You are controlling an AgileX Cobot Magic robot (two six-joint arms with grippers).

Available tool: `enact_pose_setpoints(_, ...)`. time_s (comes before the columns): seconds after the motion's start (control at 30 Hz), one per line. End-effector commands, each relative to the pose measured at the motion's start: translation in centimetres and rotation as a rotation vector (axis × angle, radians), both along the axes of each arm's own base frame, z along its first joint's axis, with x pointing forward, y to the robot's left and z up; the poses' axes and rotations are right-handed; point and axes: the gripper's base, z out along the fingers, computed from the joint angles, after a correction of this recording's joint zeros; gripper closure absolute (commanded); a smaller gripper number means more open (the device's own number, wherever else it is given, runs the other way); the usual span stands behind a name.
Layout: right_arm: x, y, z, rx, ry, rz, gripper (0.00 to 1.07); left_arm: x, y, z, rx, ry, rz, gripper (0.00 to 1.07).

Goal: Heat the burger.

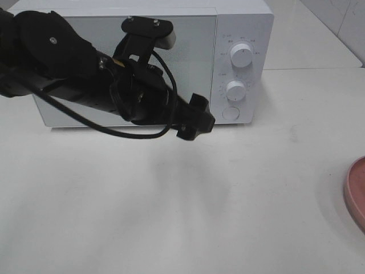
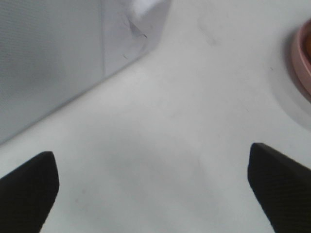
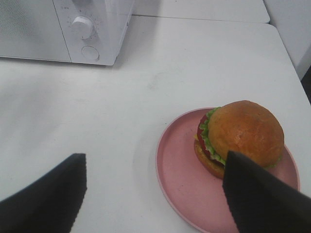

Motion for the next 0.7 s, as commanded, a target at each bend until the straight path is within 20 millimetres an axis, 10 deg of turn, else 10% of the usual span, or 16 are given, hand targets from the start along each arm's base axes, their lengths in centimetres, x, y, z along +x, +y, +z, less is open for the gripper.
enact_pose_setpoints(0.03,-0.3,0.0,0.0,0.005,-0.038,-0.003,0.32,-1.2,0.3,0.4,0.043,0.058,-0.088,0.07)
enact_pose_setpoints(0.27,-0.3,0.0,0.0,0.005,-0.038,-0.003,0.32,-3.2,1.5,0.6,0.152,0.25,-0.167,0.07)
enact_pose_setpoints(0.7,-0.3,0.0,0.0,0.006,-0.038,-0.003,0.32,-2.0,12.5,3.8,0.242,0.618,0.103,0.07)
